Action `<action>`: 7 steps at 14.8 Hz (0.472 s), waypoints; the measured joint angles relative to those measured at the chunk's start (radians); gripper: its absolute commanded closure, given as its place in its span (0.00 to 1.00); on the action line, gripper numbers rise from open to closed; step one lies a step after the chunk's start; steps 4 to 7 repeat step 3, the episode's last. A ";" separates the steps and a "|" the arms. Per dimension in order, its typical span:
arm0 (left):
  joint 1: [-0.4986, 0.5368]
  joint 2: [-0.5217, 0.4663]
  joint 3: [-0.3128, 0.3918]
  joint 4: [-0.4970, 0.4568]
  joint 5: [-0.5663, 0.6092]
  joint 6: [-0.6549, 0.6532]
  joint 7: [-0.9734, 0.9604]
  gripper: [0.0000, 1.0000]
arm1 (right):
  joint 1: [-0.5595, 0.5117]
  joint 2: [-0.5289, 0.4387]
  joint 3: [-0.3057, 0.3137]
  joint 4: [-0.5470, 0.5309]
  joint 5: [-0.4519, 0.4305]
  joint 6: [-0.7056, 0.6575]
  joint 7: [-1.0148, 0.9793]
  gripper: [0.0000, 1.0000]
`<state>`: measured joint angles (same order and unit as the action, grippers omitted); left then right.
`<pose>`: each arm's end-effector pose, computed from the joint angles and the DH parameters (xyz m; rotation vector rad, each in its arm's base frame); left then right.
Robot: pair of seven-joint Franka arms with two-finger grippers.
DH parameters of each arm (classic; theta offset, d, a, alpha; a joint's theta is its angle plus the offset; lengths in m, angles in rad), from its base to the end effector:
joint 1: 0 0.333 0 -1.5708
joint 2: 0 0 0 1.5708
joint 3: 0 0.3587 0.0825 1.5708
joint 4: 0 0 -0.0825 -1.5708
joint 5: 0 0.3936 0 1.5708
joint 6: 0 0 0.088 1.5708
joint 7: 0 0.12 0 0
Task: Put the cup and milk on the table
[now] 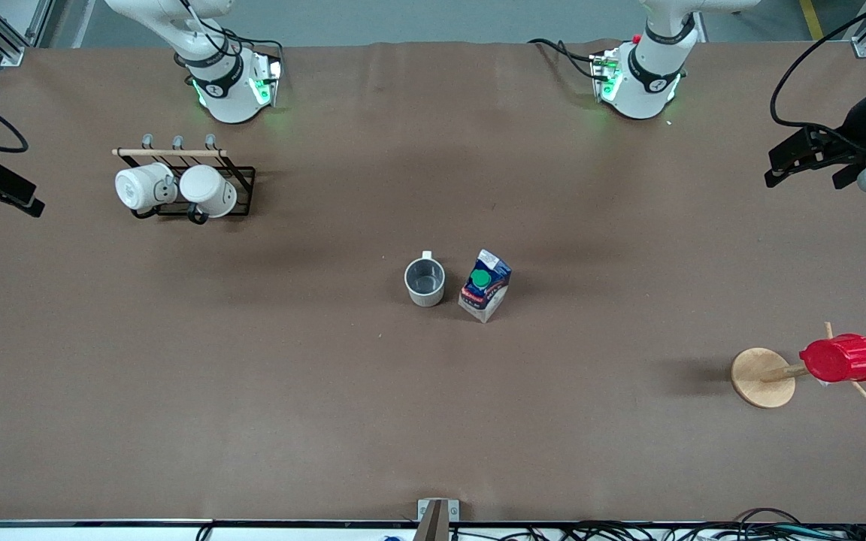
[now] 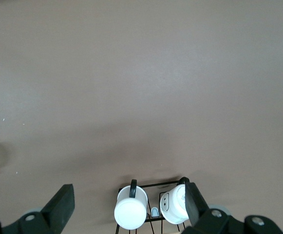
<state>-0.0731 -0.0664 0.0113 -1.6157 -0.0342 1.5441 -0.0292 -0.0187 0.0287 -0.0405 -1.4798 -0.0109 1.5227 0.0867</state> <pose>0.5364 -0.0371 0.6669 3.1065 -0.0520 -0.0105 0.5691 -0.0347 0.6773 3.1213 -0.2290 0.0225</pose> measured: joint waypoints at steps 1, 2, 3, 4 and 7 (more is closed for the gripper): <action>0.000 0.000 0.000 0.002 0.000 -0.002 0.000 0.00 | 0.000 0.000 0.000 0.000 0.000 0.000 0.000 0.00; 0.000 0.000 0.000 0.003 0.000 -0.004 0.000 0.00 | 0.000 0.000 0.000 0.000 0.000 0.000 0.000 0.00; 0.000 0.000 0.000 0.003 0.000 -0.006 0.000 0.00 | 0.000 0.000 0.000 0.000 0.000 0.000 0.000 0.00; 0.000 0.000 0.000 0.003 0.000 -0.006 0.000 0.00 | 0.000 0.000 0.000 0.000 0.000 0.000 0.000 0.00; 0.000 0.000 0.000 0.003 0.000 -0.006 0.000 0.00 | 0.000 0.000 0.000 0.000 0.000 0.000 0.000 0.00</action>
